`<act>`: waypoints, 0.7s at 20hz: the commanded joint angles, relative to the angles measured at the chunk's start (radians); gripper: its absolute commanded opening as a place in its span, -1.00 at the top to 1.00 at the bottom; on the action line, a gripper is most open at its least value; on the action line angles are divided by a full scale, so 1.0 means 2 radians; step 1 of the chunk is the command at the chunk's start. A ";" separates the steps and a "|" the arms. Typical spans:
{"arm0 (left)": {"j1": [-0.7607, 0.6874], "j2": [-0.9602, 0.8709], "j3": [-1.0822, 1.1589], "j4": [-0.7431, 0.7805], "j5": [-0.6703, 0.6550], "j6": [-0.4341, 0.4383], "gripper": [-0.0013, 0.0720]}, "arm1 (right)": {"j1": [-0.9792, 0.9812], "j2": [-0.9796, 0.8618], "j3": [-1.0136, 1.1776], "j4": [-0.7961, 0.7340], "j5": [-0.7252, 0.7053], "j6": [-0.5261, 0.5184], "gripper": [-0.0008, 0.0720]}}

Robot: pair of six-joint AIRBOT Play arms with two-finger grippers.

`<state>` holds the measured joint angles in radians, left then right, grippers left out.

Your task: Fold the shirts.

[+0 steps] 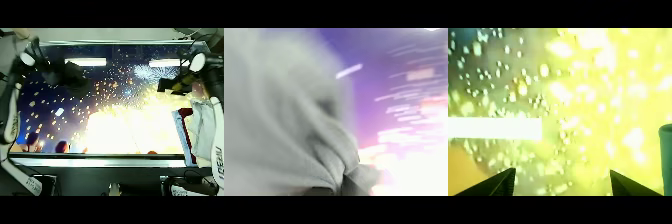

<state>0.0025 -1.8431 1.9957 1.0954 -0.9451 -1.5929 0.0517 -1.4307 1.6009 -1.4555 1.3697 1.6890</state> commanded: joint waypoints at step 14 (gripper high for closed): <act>-0.315 0.385 -0.267 0.232 -0.004 -0.124 0.89 | 0.000 0.289 -0.062 -0.037 0.138 0.015 -0.71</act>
<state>-0.5632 -1.0752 1.6833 1.4731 -0.9829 -1.7042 0.0517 -0.8577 1.5501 -1.5303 1.5349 1.7134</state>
